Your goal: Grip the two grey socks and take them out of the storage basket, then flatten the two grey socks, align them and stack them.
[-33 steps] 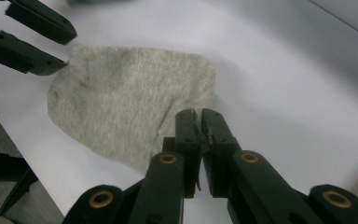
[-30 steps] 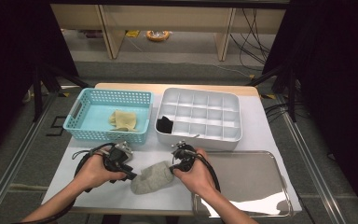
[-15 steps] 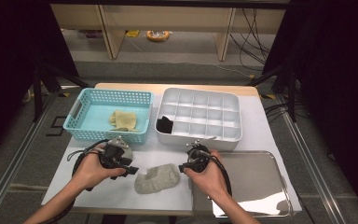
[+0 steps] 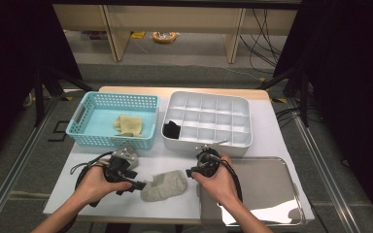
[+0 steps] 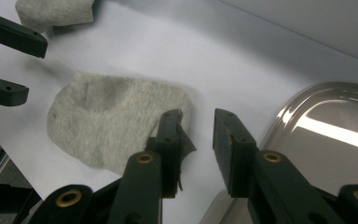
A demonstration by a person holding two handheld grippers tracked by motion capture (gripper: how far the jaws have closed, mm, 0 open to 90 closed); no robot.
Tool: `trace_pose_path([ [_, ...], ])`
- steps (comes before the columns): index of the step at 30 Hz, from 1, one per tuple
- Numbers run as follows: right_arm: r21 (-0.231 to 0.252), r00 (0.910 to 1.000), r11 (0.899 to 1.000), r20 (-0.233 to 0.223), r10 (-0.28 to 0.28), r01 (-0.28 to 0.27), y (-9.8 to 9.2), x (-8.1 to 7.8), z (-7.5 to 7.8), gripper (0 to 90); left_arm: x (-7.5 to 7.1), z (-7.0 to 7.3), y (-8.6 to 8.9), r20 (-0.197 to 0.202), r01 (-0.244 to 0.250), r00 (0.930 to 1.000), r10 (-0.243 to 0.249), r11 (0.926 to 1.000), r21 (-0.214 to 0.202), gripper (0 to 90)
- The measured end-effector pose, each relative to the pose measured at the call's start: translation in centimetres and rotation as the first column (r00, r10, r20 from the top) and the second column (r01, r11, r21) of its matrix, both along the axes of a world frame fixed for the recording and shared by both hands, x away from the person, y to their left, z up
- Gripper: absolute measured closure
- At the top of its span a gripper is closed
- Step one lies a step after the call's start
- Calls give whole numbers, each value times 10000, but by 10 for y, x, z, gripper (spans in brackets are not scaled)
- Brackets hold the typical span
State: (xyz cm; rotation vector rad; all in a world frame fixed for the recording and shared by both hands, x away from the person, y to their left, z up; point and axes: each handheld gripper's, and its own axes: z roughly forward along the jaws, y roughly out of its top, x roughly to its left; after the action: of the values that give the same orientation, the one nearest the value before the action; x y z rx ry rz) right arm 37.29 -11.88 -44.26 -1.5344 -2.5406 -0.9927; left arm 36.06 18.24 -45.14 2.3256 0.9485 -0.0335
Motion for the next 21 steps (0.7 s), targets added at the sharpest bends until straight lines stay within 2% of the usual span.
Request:
trace_pose_path([
  [1,6,10000,10000,-32,-63,63,-1,0,-1,714,1,1,-1,-8,62,10000,-62,10000,10,396],
  [2,64,9998,9999,-142,-128,129,-2,0,-1,714,1,1,-4,9,-158,9999,159,9997,-191,396],
  [3,20,10000,10000,-7,-2,2,-4,1,-1,714,1,1,-3,22,-57,10000,58,9999,-99,398],
  [5,19,9999,9999,-35,-109,109,-4,1,-1,714,2,2,-2,32,99,9999,-99,9999,41,399],
  [6,-13,9999,9999,14,-119,119,-4,2,0,714,-1,0,-4,2,-205,9998,206,9995,-224,401],
  [7,-20,10000,10000,46,-82,82,-4,2,1,713,-1,1,-1,18,107,9999,-107,9999,66,402],
  [8,21,9999,9999,15,-106,106,-3,2,1,712,-2,-1,-1,9,-94,10000,95,9999,-115,403],
  [12,-83,9999,9999,-28,-142,142,-1,3,2,712,-5,-4,0,-71,-146,9999,146,9999,-63,412],
  [13,-23,9997,9998,-144,-205,205,1,3,3,712,-4,-4,1,-110,96,9999,-94,9998,186,412],
  [14,22,9996,9999,-263,-113,114,1,3,2,712,-3,-6,0,-141,40,9999,-37,9999,160,420],
  [15,-90,9999,10000,-168,-1,-1,1,4,0,712,-3,-7,1,-181,132,9998,-127,9994,304,424],
  [16,-17,9995,10000,-302,-59,58,2,3,0,712,-1,-9,0,-179,165,9997,-158,9989,432,429],
  [18,-95,9997,9999,-234,84,-86,1,4,-2,711,-1,-10,-1,-152,160,9998,-152,9987,490,433],
  [20,81,9995,9998,-252,164,-162,0,5,-3,708,0,-11,-3,-58,272,9996,-270,9983,516,457],
  [21,-48,9995,9999,-303,110,-111,-1,6,-2,708,-1,-12,-6,-33,340,9994,-339,9983,484,462],
])
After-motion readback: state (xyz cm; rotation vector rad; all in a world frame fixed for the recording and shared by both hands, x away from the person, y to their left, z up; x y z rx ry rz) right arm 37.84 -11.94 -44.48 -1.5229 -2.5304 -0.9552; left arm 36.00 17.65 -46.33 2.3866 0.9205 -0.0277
